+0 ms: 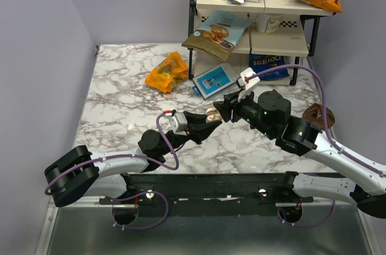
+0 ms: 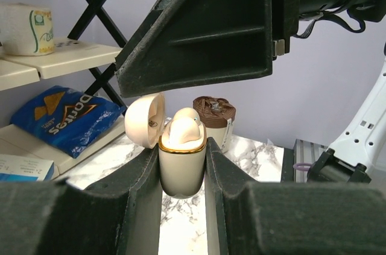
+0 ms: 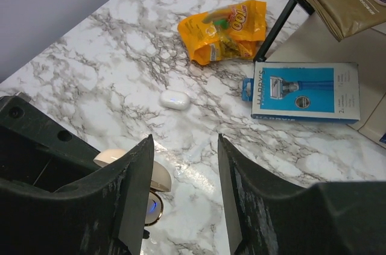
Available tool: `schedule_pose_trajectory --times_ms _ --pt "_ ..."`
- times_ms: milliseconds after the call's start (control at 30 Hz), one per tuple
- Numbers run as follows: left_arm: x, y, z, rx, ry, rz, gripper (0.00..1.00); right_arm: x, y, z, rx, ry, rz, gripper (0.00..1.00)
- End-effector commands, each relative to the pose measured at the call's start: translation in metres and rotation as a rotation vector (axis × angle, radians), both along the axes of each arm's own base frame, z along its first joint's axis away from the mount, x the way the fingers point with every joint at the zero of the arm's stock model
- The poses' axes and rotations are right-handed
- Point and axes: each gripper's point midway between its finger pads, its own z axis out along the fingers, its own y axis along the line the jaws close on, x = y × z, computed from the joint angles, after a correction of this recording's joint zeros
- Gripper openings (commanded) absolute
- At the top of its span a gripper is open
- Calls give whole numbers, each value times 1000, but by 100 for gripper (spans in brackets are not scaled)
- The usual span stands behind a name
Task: Insert the wireless bluetooth earbuds into the charging case
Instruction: Close the charging case.
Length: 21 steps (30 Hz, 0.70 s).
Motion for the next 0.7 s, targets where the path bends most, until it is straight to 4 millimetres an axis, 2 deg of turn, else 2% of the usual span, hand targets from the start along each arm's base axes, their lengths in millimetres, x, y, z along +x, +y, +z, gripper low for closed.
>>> schedule_pose_trajectory --times_ms 0,233,333,367,467,533,667 --pt "-3 10 33 -103 -71 23 0 -10 0 -18 -38 45 45 54" --pt "-1 11 35 -95 -86 40 0 -19 4 -20 -31 61 89 53" --pt "-8 5 29 -45 -117 0 0 -12 -8 -5 48 70 -3 56" --pt "-9 2 22 -6 -115 -9 0 -11 -11 -1 58 68 -24 56" --pt "-28 1 16 32 -150 -97 0 -4 -19 8 64 98 -66 56" --pt "-41 1 17 50 -174 -160 0 -1 -21 5 32 108 -74 56" --pt "-57 -2 8 105 -181 -245 0 -3 -13 0 -13 111 -12 56"
